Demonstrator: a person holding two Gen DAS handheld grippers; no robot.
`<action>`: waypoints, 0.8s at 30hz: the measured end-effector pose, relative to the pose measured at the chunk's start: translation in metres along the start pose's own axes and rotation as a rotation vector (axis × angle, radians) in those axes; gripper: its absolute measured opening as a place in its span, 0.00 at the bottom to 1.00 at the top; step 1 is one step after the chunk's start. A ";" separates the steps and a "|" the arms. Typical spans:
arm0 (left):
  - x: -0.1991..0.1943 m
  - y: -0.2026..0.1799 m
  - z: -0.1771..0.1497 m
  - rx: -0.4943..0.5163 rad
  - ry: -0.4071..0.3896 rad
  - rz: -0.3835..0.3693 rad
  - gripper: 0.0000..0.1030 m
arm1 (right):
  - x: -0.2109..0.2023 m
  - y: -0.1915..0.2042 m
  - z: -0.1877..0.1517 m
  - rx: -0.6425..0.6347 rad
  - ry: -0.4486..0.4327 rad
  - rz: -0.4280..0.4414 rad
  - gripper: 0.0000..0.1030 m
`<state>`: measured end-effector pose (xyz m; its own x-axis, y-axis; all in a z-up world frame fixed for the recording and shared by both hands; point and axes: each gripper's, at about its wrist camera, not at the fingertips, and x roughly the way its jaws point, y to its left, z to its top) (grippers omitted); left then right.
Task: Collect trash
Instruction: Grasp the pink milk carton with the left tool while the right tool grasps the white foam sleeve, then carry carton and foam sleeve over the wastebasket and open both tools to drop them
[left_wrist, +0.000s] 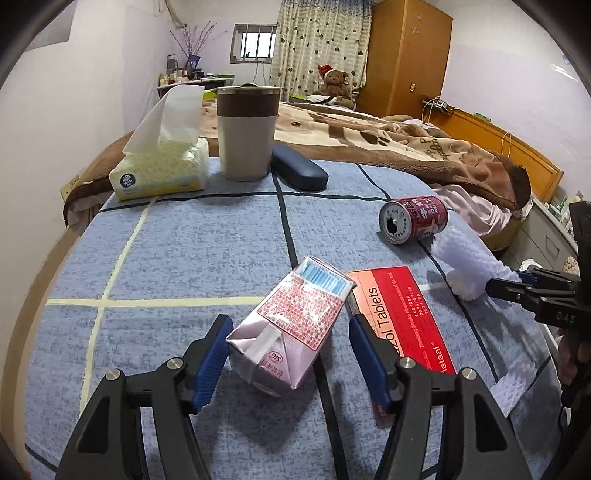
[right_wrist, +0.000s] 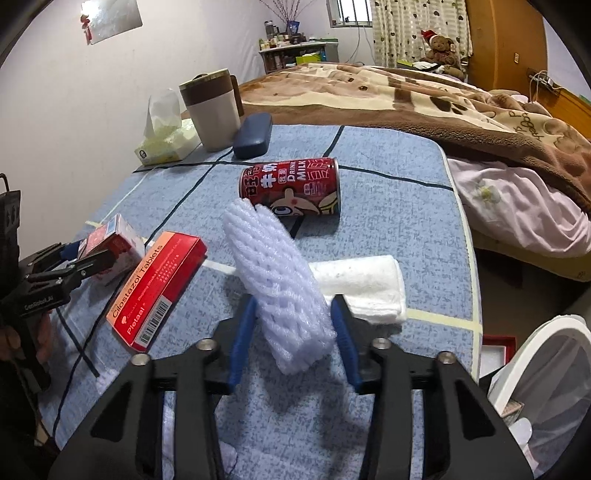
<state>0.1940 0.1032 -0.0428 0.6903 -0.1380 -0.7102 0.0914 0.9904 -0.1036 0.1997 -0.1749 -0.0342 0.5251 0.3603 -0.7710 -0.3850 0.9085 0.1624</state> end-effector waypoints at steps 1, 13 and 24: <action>0.000 -0.001 -0.001 -0.001 0.000 0.007 0.62 | -0.001 0.001 -0.001 0.000 -0.002 0.001 0.31; -0.019 -0.013 -0.011 -0.073 -0.007 0.048 0.41 | -0.030 0.007 -0.010 0.008 -0.054 0.041 0.26; -0.065 -0.048 -0.017 -0.079 -0.065 0.032 0.41 | -0.065 0.004 -0.028 0.046 -0.099 0.052 0.26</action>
<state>0.1330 0.0649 -0.0036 0.7376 -0.1034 -0.6673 0.0139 0.9903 -0.1381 0.1429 -0.2002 -0.0010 0.5788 0.4240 -0.6966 -0.3794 0.8961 0.2302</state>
